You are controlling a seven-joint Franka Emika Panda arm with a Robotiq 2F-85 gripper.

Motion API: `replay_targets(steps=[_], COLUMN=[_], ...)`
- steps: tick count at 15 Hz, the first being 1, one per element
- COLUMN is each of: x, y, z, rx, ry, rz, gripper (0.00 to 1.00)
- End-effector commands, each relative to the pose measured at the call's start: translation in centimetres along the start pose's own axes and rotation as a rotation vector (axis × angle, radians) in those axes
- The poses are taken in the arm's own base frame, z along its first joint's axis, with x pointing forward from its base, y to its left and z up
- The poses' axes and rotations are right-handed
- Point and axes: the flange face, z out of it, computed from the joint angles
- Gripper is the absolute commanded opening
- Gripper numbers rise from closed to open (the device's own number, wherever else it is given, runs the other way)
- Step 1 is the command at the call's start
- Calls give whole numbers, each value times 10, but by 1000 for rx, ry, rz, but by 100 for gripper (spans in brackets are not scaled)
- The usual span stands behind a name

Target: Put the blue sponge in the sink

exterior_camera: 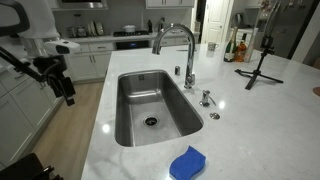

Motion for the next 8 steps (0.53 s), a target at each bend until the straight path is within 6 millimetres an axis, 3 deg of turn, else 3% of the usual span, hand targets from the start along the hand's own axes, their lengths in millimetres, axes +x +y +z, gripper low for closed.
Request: replay_targets(steps=[1,8], x=[0,18], y=[0,55], z=[-1,-3], rx=[0,-32], ry=[-1,35], rz=[0,248], gripper=[100,100])
